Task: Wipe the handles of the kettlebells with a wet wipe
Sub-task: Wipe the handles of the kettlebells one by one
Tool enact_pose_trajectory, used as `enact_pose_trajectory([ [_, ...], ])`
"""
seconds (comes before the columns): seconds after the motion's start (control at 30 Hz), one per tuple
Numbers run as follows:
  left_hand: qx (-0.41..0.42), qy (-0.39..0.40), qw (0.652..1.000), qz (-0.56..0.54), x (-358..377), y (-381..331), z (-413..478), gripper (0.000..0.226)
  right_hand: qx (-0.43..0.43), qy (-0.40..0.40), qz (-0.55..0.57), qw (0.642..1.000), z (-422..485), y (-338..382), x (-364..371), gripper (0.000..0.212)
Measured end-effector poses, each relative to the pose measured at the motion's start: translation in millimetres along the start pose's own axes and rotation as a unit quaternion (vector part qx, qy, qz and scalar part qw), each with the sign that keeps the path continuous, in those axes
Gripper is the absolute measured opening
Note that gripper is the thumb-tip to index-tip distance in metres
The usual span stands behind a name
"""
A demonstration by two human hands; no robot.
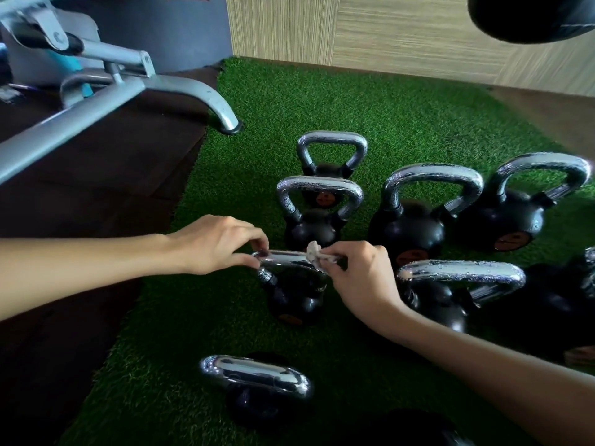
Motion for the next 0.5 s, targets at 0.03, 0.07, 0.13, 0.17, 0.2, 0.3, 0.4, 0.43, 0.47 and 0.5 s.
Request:
enact_pose_trajectory([
  [0.03, -0.008, 0.0, 1.0, -0.009, 1, 3, -3, 0.039, 0.018, -0.01, 0.023, 1.0, -6, -5, 3, 0.015],
  [0.07, -0.015, -0.004, 1.0, -0.019, 2, 6, -6, 0.039, 0.044, -0.011, 0.044, 0.998, -13, -12, 7, 0.013],
  [0.13, -0.031, -0.013, 0.999, -0.029, 4, 11, -11, 0.036, 0.093, 0.005, 0.095, 0.991, -21, -26, 17, 0.01],
  [0.17, -0.036, -0.014, 0.999, -0.03, 5, 13, -14, 0.036, 0.109, 0.01, 0.119, 0.987, -20, -29, 21, 0.01],
  [0.2, -0.038, -0.014, 0.999, -0.031, 6, 15, -16, 0.036, 0.119, 0.011, 0.137, 0.983, -18, -31, 24, 0.01],
  [0.3, -0.044, -0.008, 0.998, -0.032, 9, 22, -21, 0.037, 0.14, 0.016, 0.171, 0.975, -14, -31, 33, 0.009],
  [0.4, -0.063, -0.026, 0.997, -0.04, 14, 30, -28, 0.034, 0.165, 0.038, 0.191, 0.967, -16, -40, 48, 0.01],
  [0.43, -0.067, -0.036, 0.996, -0.044, 16, 31, -29, 0.033, 0.166, 0.046, 0.192, 0.966, -16, -42, 51, 0.016],
  [0.47, -0.068, -0.045, 0.996, -0.046, 17, 31, -29, 0.032, 0.167, 0.051, 0.19, 0.966, -14, -44, 53, 0.021],
  [0.5, -0.065, -0.052, 0.995, -0.048, 17, 31, -29, 0.032, 0.171, 0.053, 0.19, 0.965, -12, -46, 53, 0.022],
])
Point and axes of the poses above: each hand's wrist, its own z-axis towards the middle knuckle, its own x-axis out of the palm, y = z × x, the point moved 8 cm from there along z, towards the middle knuckle, and after that the axes turned 4 degrees about x, right-handed, at the moved point
